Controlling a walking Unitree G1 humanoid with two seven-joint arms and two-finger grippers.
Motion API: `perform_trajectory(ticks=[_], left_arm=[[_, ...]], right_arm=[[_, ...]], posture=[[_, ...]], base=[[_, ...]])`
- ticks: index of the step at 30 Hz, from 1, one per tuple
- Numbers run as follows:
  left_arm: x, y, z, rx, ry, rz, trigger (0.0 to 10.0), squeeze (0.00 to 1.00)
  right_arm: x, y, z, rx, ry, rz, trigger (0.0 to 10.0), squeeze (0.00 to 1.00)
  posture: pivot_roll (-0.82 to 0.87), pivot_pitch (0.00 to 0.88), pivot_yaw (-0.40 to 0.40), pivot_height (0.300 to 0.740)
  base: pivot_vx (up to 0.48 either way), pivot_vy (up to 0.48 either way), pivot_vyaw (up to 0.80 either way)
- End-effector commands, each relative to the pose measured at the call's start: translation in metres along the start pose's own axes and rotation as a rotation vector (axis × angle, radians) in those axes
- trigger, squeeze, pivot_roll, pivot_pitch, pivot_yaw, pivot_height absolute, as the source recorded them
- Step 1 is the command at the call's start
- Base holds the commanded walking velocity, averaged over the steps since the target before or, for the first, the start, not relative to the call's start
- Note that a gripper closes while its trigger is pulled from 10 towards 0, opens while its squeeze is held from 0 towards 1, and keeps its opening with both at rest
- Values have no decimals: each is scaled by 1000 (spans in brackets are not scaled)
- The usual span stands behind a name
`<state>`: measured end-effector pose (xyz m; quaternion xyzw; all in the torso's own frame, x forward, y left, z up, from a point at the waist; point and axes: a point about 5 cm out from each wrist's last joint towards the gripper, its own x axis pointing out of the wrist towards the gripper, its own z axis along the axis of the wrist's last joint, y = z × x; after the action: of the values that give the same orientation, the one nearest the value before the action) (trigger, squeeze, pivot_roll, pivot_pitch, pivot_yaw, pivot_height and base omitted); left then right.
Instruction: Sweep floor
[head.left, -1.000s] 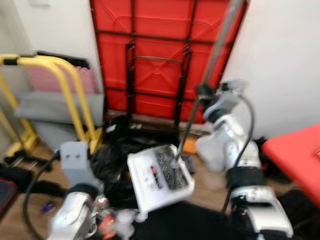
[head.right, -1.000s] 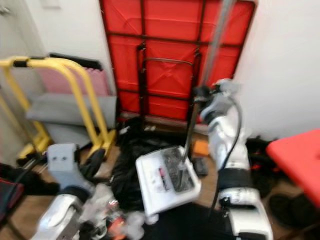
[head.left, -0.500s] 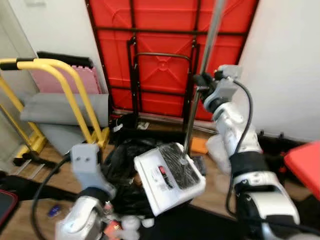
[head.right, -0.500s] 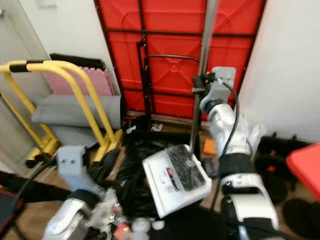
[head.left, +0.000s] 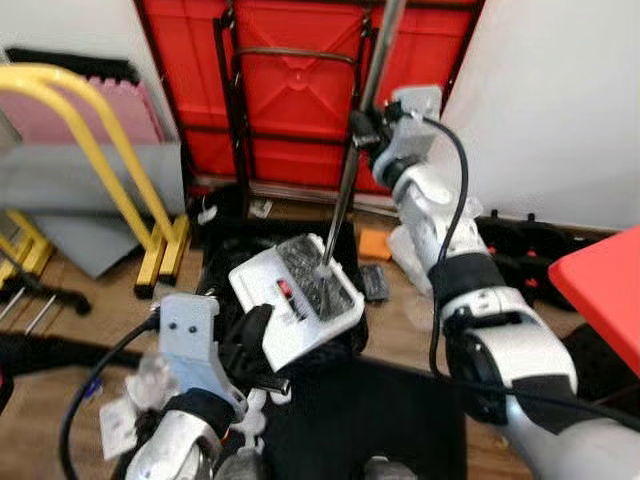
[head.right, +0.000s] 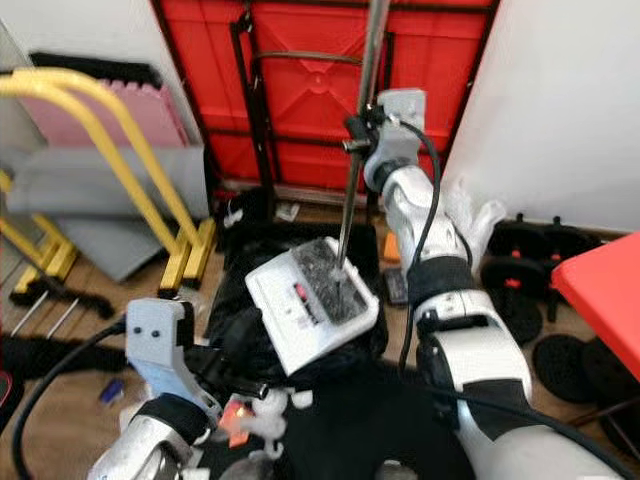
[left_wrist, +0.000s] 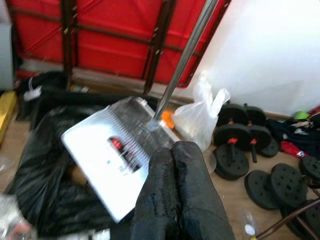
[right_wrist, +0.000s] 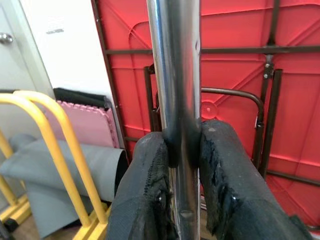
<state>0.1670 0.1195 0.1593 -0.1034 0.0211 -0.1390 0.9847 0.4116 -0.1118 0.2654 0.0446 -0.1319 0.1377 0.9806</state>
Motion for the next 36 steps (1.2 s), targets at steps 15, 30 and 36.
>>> perform_trajectory(ticks=[15,30,36], left_arm=[[-23,-17,8,-27,34,9,10000,0],[-35,-31,15,-65,33,13,10000,0],[-35,-33,15,-69,30,14,10000,0]], right_arm=[[25,29,48,-143,-165,48,10000,0],[34,91,100,-463,-400,197,10000,0],[33,103,102,-567,-432,228,10000,0]], posture=[[42,352,-85,740],[40,411,-122,740],[35,414,-136,740]], base=[[0,0,0],[0,0,0],[0,0,0]])
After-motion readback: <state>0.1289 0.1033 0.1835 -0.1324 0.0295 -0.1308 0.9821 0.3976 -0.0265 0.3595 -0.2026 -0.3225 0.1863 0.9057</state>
